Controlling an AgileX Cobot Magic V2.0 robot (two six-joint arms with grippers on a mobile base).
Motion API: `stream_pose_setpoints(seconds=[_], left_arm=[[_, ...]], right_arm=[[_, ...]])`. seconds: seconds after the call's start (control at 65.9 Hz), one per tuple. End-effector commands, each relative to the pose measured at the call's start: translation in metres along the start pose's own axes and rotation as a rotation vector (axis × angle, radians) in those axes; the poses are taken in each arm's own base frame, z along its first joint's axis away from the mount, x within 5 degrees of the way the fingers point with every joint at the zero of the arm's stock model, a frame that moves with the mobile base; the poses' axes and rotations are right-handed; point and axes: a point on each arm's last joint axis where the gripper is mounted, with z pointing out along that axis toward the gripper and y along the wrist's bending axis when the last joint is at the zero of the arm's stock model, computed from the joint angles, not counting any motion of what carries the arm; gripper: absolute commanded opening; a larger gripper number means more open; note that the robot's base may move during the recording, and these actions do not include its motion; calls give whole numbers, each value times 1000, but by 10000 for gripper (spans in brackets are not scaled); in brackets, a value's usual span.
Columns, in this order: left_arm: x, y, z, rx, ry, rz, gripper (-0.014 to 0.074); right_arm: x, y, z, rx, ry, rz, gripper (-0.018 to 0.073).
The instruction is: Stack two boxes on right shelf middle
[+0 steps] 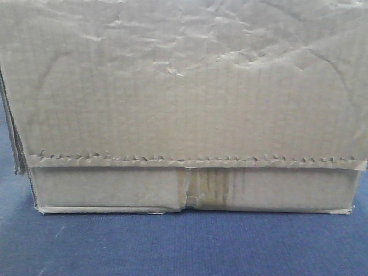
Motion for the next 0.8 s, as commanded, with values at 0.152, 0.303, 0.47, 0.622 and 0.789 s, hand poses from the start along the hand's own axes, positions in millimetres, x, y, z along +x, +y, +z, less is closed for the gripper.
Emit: stream_pose_setpoints(seconds=[0.152, 0.303, 0.47, 0.622, 0.789], left_arm=[[-13, -45, -72, 234, -204, -14, -111], [-11, -93, -80, 405, -193, 8, -111], [-5, -143, -70, 537, -135, 55, -111], [4, -187, -49, 606, -46, 120, -111], [12, -213, -19, 606, 41, 138, -111]], right_arm=[[-3, -1, 0, 6, -17, -9, 568], [-2, -1, 0, 6, -15, -9, 568], [-2, -1, 0, 6, -13, -9, 568], [-1, -1, 0, 5, 0, -9, 568], [-1, 0, 0, 4, 6, -9, 568]])
